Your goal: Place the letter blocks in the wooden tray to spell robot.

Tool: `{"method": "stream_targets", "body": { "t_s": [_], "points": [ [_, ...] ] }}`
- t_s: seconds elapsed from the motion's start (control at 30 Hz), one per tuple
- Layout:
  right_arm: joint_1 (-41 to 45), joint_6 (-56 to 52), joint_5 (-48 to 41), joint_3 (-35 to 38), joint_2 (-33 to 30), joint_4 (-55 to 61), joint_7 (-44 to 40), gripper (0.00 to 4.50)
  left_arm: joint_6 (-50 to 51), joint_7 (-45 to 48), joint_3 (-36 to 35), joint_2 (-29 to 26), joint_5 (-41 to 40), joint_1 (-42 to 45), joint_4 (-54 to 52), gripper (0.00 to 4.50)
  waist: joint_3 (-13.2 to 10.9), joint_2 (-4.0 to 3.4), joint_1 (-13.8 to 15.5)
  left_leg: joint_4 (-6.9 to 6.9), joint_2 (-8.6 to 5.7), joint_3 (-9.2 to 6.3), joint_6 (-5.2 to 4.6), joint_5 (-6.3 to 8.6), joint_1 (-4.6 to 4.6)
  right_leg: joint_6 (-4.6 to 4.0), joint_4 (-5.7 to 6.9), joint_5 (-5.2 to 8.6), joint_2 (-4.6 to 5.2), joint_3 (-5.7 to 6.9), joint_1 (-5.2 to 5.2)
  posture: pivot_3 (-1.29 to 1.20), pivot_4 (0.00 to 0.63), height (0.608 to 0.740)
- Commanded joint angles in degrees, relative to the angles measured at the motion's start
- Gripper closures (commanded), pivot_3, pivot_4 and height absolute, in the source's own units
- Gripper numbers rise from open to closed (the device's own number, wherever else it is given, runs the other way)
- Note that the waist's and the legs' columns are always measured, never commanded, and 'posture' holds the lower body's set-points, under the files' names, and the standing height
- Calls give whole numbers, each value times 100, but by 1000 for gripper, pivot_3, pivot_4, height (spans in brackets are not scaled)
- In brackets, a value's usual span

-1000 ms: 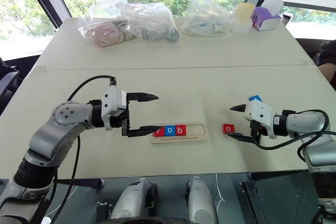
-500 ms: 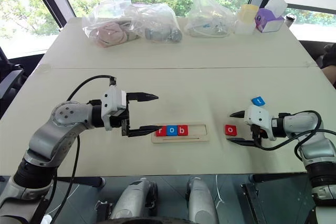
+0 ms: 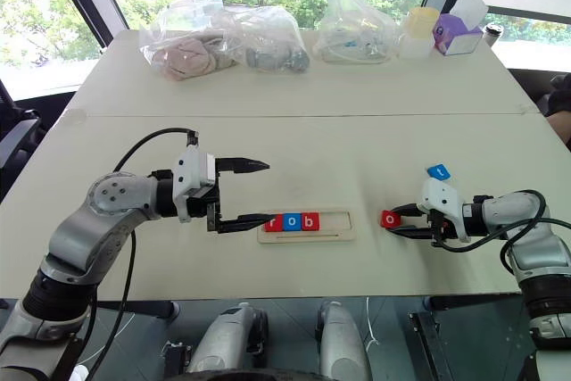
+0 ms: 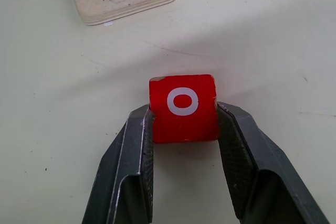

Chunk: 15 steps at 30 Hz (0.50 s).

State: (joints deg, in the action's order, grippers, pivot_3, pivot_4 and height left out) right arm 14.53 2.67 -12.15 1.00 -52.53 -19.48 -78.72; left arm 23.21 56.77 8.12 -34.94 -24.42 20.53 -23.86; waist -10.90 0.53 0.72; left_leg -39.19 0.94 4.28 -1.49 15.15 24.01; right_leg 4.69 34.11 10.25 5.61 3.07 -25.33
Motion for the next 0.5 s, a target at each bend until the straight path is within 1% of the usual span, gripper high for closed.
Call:
{"method": "stream_targets", "body": {
  "t_s": [0.03, 0.17, 0.27, 0.4, 0.5],
  "points": [
    [108, -129, -108, 99, -56, 54, -28, 3360, -61, 0, -108, -25, -91, 66, -190, 0, 0, 0, 0, 0, 0, 0, 0, 0, 0, 0, 0, 0, 0, 0, 0, 0, 150, 740],
    [70, -533, -317, 176, -175, 537, -152, 3360, -85, 9, -127, -45, -86, 10, -210, 0, 0, -1, 0, 0, 0, 1, 0, 0, 0, 0, 1, 0, 0, 0, 0, 0, 150, 740],
    [84, -1064, -574, 191, -223, 1321, -157, 3360, -93, 12, -129, -54, -84, -18, -216, 0, 1, -2, -8, 0, 1, 0, 0, 0, 0, 0, 2, 0, 0, -2, -2, 0, 150, 740],
    [295, -1762, -726, -45, -132, 2292, 34, 3360, -112, 16, -111, -40, -80, -30, -201, 0, 1, -2, -2, 0, 2, -4, 0, 0, -4, 0, 7, 0, -1, -2, -2, 0, 150, 740],
    [416, -1909, -554, -353, -27, 2596, 131, 3360, -130, 22, -96, -21, -71, -4, -165, 0, 1, -2, -1, 0, 3, -5, 0, 0, -4, 0, 6, 0, 0, -2, -2, 0, 150, 740]
  ]
}}
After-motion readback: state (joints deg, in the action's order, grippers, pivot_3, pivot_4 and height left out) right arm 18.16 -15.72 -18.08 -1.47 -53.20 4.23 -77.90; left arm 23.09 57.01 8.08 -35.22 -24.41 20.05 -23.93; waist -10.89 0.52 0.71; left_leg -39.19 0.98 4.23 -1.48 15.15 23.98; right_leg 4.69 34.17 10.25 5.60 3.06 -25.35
